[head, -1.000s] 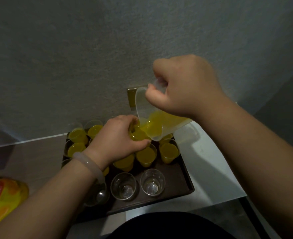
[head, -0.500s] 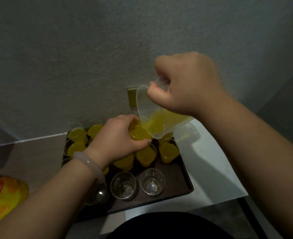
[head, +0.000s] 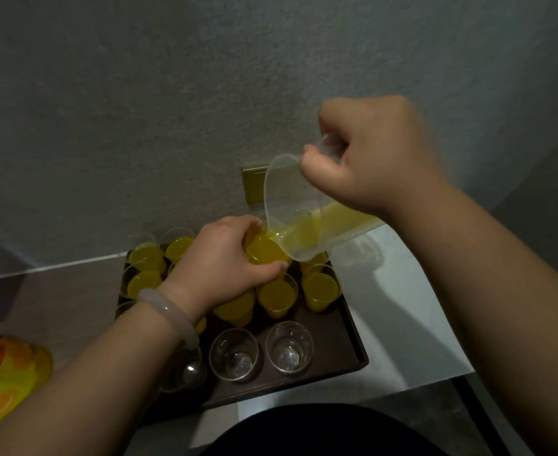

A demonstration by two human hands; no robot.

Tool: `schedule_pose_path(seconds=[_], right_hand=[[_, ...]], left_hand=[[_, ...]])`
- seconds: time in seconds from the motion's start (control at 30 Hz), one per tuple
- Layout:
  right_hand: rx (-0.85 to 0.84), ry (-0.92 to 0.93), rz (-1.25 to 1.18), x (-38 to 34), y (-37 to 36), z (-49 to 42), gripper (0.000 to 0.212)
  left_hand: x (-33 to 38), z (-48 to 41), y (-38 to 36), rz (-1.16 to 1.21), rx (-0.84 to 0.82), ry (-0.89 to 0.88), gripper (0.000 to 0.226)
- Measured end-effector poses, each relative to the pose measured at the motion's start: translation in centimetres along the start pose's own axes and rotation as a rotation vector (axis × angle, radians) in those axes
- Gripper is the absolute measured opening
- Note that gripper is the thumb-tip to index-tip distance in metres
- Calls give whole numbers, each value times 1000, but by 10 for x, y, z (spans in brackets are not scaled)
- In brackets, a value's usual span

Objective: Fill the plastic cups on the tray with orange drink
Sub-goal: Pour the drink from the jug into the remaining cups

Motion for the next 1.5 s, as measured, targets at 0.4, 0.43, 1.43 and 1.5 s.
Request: schedule_pose_path(seconds=[0.4,0.43,1.43,1.5], right_hand=[[169,-522,-328,76,0,45,23],[191,-556,-356,81,1,51,24],[543,-999,-481,134,17,118,26],[540,-993,-488,135,16,118,24]], left_hand=[[-1,-2,1,99,21,22,77],[0,-2,1,107,25,19,77],[86,14,-99,204,-485,-377,85],[85,15,-105,181,-502,-405,83]])
Point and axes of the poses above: each hand's wrist, its own z-axis away from the middle knuckle, its own y-axis out of the back of the hand, x = y × z, the point moved 7 cm from there along -z, towards the middle knuckle, and after that the axes turned 1 degree about z, right-handed, at the moved point
